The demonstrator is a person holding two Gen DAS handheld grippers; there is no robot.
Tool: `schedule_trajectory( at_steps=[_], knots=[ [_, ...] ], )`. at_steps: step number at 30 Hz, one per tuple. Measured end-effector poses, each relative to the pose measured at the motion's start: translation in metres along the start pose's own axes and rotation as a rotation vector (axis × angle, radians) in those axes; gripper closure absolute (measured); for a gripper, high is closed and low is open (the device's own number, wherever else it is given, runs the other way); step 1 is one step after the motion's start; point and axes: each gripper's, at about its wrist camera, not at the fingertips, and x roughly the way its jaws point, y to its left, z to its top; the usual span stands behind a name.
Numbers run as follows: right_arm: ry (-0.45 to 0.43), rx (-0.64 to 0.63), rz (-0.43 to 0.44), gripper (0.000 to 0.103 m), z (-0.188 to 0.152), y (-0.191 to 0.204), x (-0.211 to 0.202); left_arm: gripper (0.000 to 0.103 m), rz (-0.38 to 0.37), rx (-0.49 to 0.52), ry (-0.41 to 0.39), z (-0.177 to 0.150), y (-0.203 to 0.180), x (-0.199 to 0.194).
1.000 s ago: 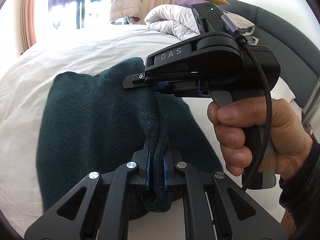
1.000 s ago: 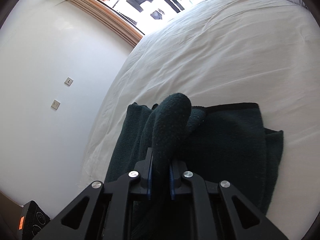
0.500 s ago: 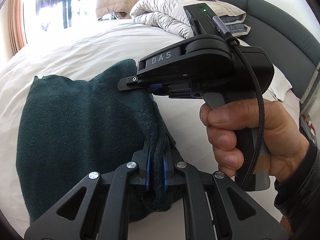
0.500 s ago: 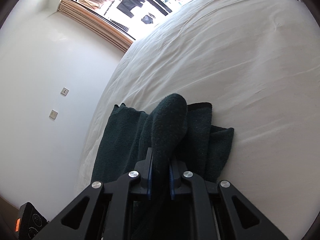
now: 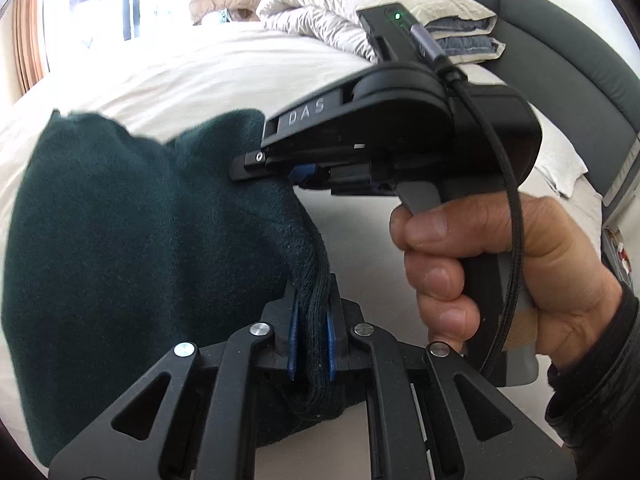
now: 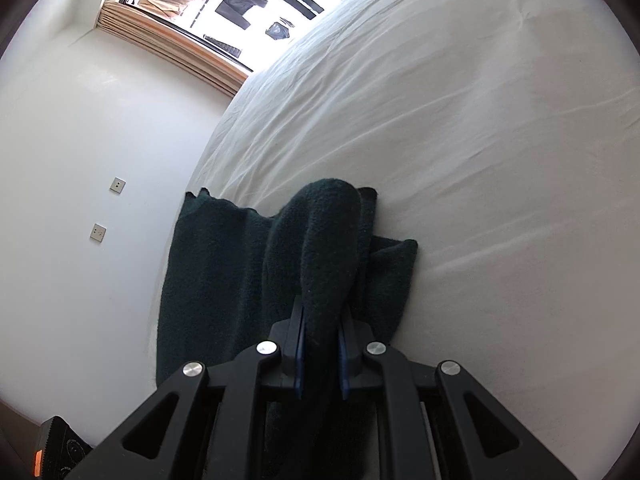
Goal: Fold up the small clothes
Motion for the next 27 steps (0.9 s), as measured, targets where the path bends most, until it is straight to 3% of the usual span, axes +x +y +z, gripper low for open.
schedule_trajectory(
  at_steps=[4,6,9,12,13,16,20,22,24,27],
  knots=[
    [-0.019,0.018,0.019,0.090,-0.002,-0.003,0.000,0.089,-0.069,-0.021,-0.004,-0.004,0.007,-0.025],
    [-0.023,0.024,0.023,0.090,-0.002,-0.002,0.000,0.082,-0.099,0.010,-0.035,-0.010,0.011,-0.053],
    [-0.034,0.058,0.038,0.083,-0.004,-0.002,-0.004,0.081,-0.128,0.020,-0.097,-0.022,0.028,-0.096],
    [-0.063,0.060,0.041,0.069,-0.010,0.000,-0.018,0.081,-0.054,0.010,-0.176,-0.020,0.063,-0.123],
    [-0.074,0.053,0.033,0.064,-0.013,0.001,-0.025,0.081,-0.034,-0.002,-0.182,-0.019,0.072,-0.126],
    [-0.122,0.050,-0.016,0.060,-0.027,0.006,-0.049,0.081,0.038,-0.035,-0.185,-0.010,0.112,-0.123],
    [-0.176,0.022,-0.067,0.060,-0.055,0.023,-0.075,0.081,0.104,-0.027,-0.151,-0.009,0.139,-0.101],
    [-0.194,-0.015,-0.039,0.061,-0.074,0.039,-0.084,0.081,0.124,-0.038,-0.117,-0.012,0.146,-0.084],
    [-0.178,-0.043,0.038,0.061,-0.093,0.056,-0.081,0.081,0.126,-0.026,-0.128,-0.018,0.152,-0.083],
    [-0.097,-0.087,0.027,0.066,-0.117,0.070,-0.055,0.081,0.125,-0.010,-0.127,-0.025,0.155,-0.074]
  ],
)
